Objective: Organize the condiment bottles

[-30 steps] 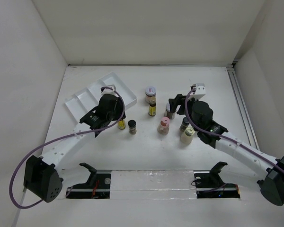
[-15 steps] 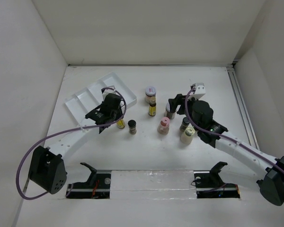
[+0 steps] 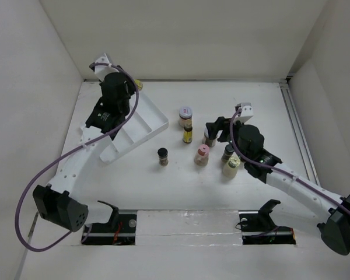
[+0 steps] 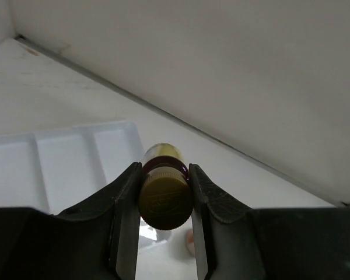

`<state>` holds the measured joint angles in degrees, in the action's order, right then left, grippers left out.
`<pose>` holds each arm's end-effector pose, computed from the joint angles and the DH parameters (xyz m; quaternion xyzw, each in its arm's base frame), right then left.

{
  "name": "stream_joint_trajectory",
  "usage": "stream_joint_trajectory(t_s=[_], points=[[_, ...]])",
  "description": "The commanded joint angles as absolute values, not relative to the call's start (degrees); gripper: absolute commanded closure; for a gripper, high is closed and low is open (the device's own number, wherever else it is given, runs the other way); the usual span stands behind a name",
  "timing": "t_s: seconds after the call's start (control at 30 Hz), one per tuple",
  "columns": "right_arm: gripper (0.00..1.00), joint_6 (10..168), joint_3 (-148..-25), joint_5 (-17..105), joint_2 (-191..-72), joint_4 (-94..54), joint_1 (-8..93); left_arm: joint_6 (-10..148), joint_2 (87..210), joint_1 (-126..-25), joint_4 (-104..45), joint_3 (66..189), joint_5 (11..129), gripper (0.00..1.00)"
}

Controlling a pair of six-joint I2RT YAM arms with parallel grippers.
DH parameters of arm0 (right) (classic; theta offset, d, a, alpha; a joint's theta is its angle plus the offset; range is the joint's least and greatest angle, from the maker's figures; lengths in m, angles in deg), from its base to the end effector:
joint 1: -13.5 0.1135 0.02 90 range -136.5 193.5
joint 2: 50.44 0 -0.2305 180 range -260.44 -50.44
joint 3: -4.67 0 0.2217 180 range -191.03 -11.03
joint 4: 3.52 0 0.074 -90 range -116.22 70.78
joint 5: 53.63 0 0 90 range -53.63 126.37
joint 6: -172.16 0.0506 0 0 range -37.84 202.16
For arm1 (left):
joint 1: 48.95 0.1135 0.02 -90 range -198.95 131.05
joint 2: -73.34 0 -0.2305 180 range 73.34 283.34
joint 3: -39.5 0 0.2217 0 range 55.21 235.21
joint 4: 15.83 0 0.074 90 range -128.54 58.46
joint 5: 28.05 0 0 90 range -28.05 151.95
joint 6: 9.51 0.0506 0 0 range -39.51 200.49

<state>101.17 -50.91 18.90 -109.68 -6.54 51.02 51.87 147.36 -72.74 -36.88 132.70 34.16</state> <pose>0.2034 0.1370 0.2832 -0.0191 0.7451 0.2112 0.6324 0.2700 -0.0932 0.4041 -0.1963 0.6899 -0.1433 0.6819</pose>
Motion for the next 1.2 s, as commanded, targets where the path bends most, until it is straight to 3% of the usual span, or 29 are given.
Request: stream_joint_trajectory(t_s=[0.0,0.3,0.87,1.03,1.07,1.17], points=[[0.26,102.11,-50.67,19.67,-108.09,-2.88,50.68,51.75,151.46,-66.02,-31.9,133.25,30.49,0.95],[0.26,102.11,-50.14,20.2,-108.18,-2.35,50.68,49.99,157.45,-52.2,-33.22,130.27,34.79,0.95],[0.24,102.11,-50.67,20.81,-109.33,-2.35,50.68,53.86,171.34,-47.54,-33.82,132.11,31.98,0.94],[0.24,102.11,-50.67,20.29,-109.85,-2.35,50.68,53.86,173.18,-47.54,-33.3,132.11,31.98,0.88],[0.24,102.11,-50.67,20.29,-109.85,-2.35,50.68,53.86,173.71,-47.54,-33.3,132.72,31.98,0.79],[0.24,102.11,-50.67,20.29,-109.85,-2.35,50.68,53.86,174.33,-47.54,-33.3,133.25,31.46,0.67]])
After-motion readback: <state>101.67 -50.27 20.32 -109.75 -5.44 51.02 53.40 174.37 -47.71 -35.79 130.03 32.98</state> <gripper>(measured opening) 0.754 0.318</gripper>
